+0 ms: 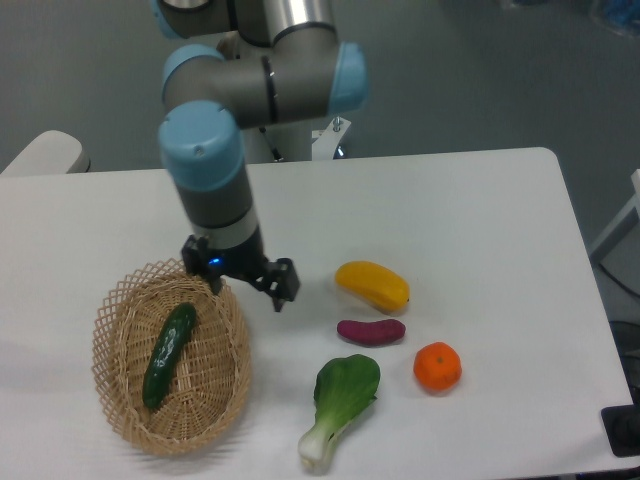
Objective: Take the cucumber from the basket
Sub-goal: 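Move the open gripper over the wicker basket toward the cucumber, then lower the gripper onto the green cucumber and close on it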
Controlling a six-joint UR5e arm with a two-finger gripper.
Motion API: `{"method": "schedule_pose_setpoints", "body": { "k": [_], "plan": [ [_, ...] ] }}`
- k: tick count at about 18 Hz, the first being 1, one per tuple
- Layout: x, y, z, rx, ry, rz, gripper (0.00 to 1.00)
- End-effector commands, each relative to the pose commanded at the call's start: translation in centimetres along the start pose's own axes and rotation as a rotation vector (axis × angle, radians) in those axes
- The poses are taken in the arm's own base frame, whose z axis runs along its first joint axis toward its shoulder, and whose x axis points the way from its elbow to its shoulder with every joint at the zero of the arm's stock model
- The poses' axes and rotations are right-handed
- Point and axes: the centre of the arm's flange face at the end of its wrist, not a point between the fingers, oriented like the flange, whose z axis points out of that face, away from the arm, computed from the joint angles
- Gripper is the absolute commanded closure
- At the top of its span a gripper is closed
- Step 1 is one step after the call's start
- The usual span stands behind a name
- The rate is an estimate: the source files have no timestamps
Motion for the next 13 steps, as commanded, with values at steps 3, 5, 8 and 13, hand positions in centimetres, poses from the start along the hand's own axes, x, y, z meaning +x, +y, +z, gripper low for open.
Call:
{"method": "schedule_pose_setpoints", "body": {
  "k": [3,5,8,13],
  "plan": [
    [1.0,-0.6,2.2,-0.003,0.04,0.019,0.0],
    [2.3,-1.2,3.7,-0.007,0.045,0.048,0.0],
    [3.5,-2.0,5.7,-0.004,0.041,0.062,0.0],
    [4.8,-2.4,8.7,-0.015,0.047,0.085,0.0]
  ]
}}
